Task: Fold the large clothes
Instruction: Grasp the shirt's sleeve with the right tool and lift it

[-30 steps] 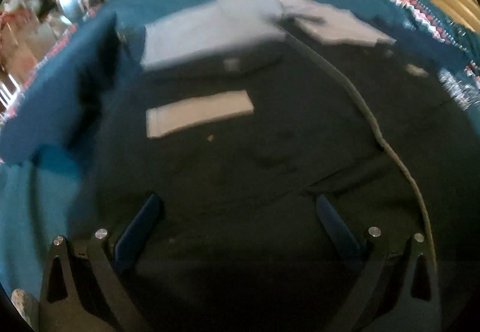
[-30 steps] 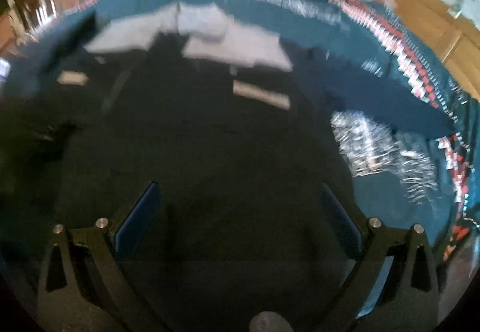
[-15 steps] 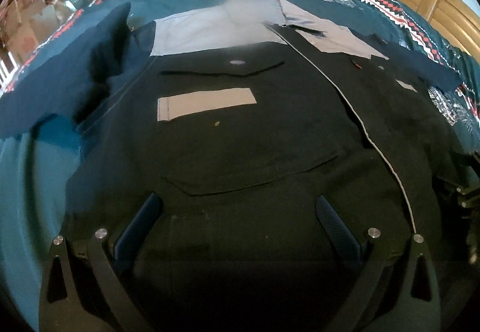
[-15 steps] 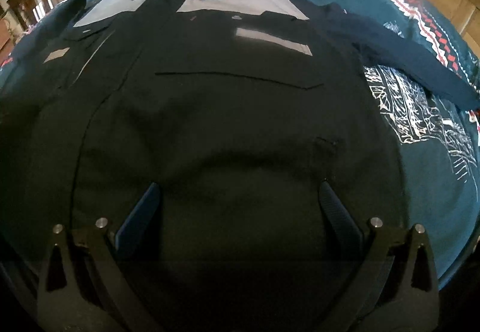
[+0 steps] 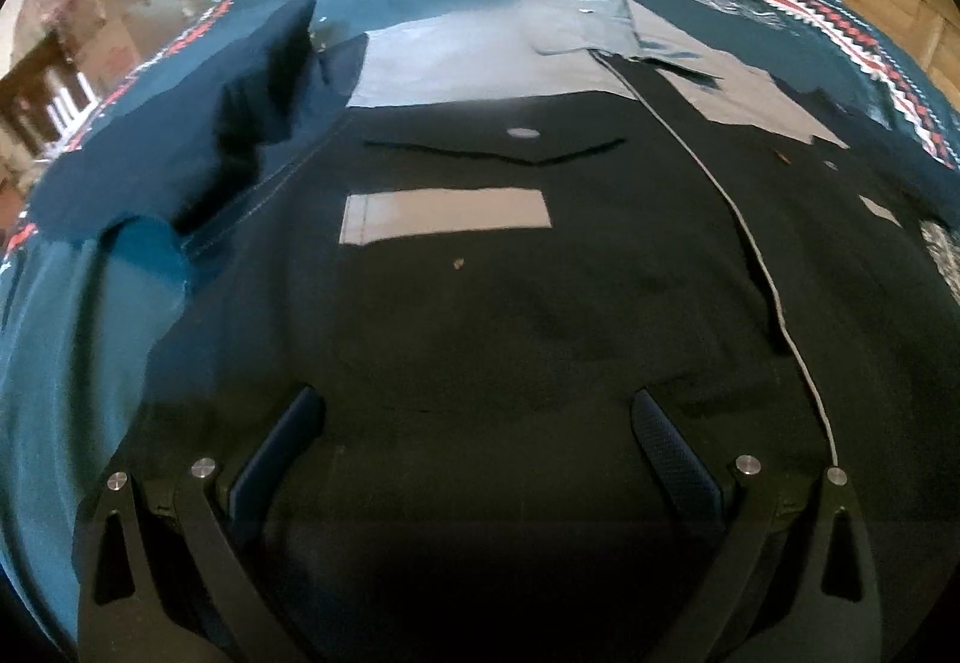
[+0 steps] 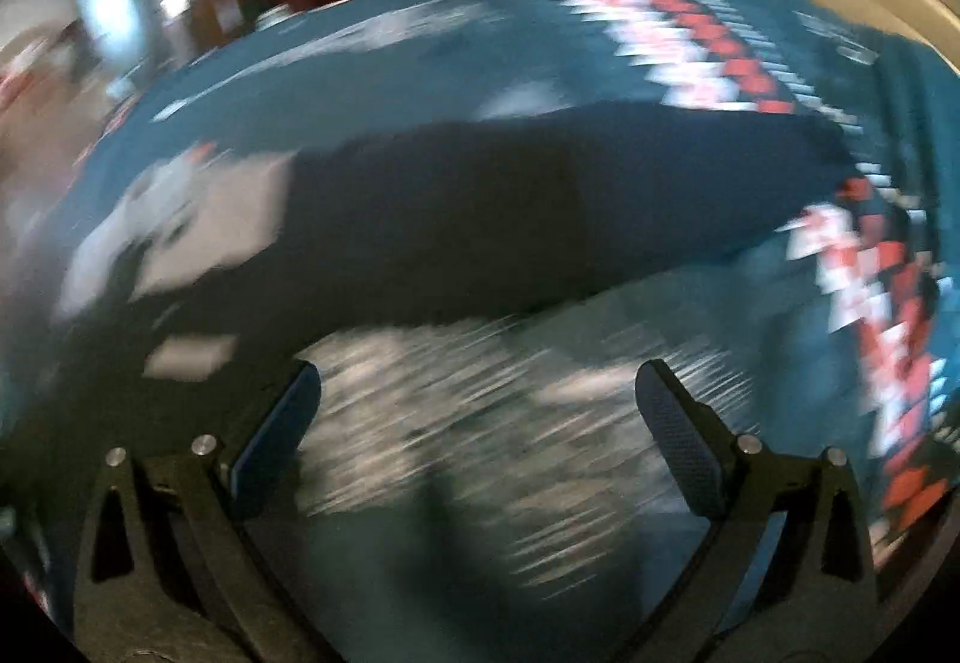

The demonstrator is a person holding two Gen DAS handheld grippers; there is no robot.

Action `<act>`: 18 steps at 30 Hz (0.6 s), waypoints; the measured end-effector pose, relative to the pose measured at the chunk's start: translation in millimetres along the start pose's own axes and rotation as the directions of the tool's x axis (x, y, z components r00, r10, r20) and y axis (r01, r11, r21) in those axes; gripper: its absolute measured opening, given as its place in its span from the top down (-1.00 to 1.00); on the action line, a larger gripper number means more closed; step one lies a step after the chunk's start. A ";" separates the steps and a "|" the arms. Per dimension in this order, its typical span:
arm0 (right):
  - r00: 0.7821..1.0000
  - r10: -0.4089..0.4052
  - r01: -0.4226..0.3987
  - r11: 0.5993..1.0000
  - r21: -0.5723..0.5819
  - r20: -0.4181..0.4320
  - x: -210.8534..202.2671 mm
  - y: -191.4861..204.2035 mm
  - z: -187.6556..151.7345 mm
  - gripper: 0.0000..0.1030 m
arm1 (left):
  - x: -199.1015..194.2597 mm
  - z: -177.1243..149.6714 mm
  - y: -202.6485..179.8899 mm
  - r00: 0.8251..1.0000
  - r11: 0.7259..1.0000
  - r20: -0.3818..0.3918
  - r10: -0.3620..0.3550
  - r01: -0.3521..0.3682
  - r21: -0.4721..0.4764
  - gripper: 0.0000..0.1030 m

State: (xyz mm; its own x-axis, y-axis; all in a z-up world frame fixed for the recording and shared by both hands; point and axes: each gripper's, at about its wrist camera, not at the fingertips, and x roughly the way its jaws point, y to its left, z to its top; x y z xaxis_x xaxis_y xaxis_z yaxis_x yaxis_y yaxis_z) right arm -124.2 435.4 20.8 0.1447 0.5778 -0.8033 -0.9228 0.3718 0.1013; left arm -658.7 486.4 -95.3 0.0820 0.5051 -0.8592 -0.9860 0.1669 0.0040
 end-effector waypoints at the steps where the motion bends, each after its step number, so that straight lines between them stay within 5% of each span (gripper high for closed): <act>1: 1.000 -0.015 0.014 0.999 0.037 0.004 5.5 -21.2 9.5 -0.99 | 0.9 1.7 0.5 1.000 1.000 0.003 0.007 -0.007 -0.018 -1.00; 4: 1.000 -0.017 0.018 0.979 0.205 -0.006 26.8 -97.3 41.8 -0.83 | 5.7 8.3 -2.3 0.999 0.999 -0.008 0.037 -0.037 -0.026 -1.00; 9: 0.996 0.089 -0.092 0.866 0.491 0.030 49.5 -199.0 74.8 -0.28 | 7.3 10.1 -5.1 0.998 0.998 0.008 0.059 -0.059 -0.017 -1.00; 14: 0.996 0.088 -0.076 0.809 0.583 0.008 68.1 -242.1 83.3 -0.08 | 8.5 11.0 -3.5 0.998 0.998 0.016 0.054 -0.054 -0.027 -1.00; 18: 0.995 0.101 -0.087 0.807 0.584 0.010 76.0 -249.4 85.6 0.03 | 9.3 10.7 -4.6 0.998 0.998 0.023 0.059 -0.058 -0.025 -1.00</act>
State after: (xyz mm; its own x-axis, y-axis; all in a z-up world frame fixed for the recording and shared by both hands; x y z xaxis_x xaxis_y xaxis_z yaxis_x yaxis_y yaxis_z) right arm 147.5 448.7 -15.2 0.0541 0.6193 -0.7833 -0.5483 0.6740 0.4950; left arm -651.9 499.5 -97.8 0.0273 0.5335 -0.8454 -0.9924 0.1156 0.0409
